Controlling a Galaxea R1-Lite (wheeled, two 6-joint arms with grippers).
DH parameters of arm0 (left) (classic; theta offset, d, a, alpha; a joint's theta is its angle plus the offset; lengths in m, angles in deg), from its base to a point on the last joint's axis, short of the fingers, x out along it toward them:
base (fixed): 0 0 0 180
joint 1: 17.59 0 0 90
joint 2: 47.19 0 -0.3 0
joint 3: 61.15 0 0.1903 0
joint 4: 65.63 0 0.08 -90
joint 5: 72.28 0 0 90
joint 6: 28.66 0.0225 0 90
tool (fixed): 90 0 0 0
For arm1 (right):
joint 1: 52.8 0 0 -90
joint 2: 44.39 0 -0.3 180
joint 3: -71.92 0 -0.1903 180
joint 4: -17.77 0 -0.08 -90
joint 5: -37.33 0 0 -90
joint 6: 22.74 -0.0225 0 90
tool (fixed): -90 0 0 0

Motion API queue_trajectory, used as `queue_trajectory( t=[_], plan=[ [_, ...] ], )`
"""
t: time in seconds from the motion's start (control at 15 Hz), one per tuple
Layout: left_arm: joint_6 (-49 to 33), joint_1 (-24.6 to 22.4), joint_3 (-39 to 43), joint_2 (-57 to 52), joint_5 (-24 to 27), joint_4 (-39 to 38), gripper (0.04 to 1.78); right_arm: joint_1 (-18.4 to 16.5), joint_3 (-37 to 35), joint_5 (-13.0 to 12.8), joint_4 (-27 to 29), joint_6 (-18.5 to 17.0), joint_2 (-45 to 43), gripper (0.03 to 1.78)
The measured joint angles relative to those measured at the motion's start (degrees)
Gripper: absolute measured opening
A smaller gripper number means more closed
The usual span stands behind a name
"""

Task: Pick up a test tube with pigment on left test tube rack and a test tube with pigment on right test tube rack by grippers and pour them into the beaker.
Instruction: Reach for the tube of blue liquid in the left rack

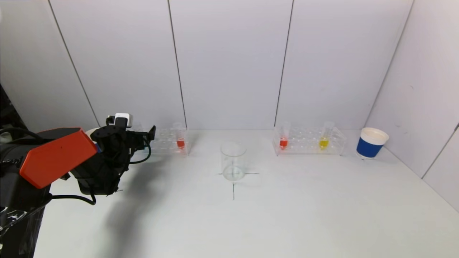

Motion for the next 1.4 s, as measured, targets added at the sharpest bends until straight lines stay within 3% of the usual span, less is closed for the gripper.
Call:
queue_trajectory(
  t=[1.4],
  plan=[
    [0.0,0.1,-0.1,0.1,-0.4,-0.1,1.76,0.0,0.0,0.0,0.0,0.0,0.0,1.77]
  ],
)
